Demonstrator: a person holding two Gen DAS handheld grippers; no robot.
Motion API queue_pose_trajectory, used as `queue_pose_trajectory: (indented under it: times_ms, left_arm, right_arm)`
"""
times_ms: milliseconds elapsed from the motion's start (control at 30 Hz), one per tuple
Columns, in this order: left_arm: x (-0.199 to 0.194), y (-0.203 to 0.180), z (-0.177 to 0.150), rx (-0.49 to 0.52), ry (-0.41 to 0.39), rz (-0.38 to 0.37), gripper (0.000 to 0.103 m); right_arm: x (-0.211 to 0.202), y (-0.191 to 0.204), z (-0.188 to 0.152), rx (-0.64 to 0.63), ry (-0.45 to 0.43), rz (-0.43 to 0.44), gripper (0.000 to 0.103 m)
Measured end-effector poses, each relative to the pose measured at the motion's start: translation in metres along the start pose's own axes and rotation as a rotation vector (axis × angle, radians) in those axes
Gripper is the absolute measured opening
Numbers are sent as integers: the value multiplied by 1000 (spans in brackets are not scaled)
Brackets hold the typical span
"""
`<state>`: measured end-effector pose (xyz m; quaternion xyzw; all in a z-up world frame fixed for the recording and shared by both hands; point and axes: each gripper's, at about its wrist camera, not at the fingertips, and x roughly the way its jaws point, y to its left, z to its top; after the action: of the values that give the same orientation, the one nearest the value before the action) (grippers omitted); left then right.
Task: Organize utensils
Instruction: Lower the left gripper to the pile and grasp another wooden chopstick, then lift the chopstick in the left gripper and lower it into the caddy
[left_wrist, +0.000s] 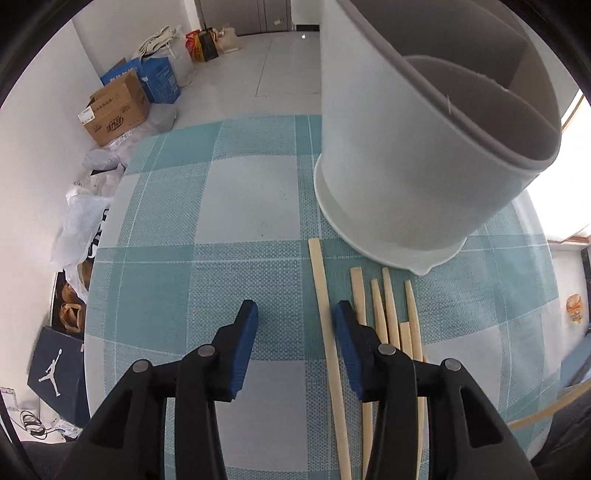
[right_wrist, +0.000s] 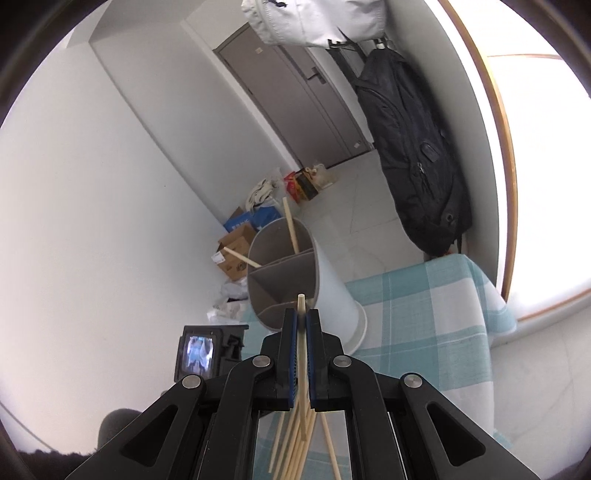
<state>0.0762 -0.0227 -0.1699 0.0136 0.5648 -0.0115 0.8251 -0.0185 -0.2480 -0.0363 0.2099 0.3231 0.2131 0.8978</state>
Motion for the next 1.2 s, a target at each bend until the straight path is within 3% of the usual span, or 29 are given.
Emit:
queue_pose_trajectory:
  times_ms: [67, 133, 200, 333, 600, 667, 733, 800, 833, 1067, 1133, 1167, 1200]
  left_arm:
    - [-1, 0, -1, 9, 6, 10, 38]
    - [-3, 0, -3, 30, 17, 2, 28]
    - [-7, -1, -9, 45, 33, -22, 5]
    - [-16, 2, -27, 64, 46, -49, 3]
    - [-22, 27, -31, -40, 129, -168, 3]
    - [-21, 29, -24, -65, 135, -171, 5]
    - [-20, 28, -18, -59, 121, -172, 16]
    - [-18, 23, -14, -34, 111, -146, 36]
    - [-18, 21, -14, -24, 106, -133, 40]
    - [-15, 8, -16, 92, 53, -20, 42]
    - [-17, 7, -18, 107, 39, -38, 30]
    - [-16, 8, -17, 110, 40, -62, 12]
    - [-17, 6, -19, 122, 39, -63, 3]
  right_arm:
    - [0, -2, 1, 5, -1, 1, 4]
    - [-1, -2, 1, 8, -3, 2, 4]
    - [-2, -2, 1, 9, -2, 5, 4]
    - [-3, -1, 1, 0, -8, 4, 4]
    - [-1, 0, -1, -3, -6, 4, 4]
    - [1, 1, -1, -7, -2, 3, 4]
    - [1, 2, -1, -10, -2, 2, 4]
    - [0, 3, -1, -10, -3, 0, 4]
    - [0, 3, -1, -11, -3, -2, 4]
    - [-2, 1, -1, -3, -6, -6, 4]
    - [-1, 2, -1, -6, -6, -5, 4]
    - [-1, 3, -1, -8, -6, -4, 4]
    - [0, 4, -1, -11, -7, -4, 4]
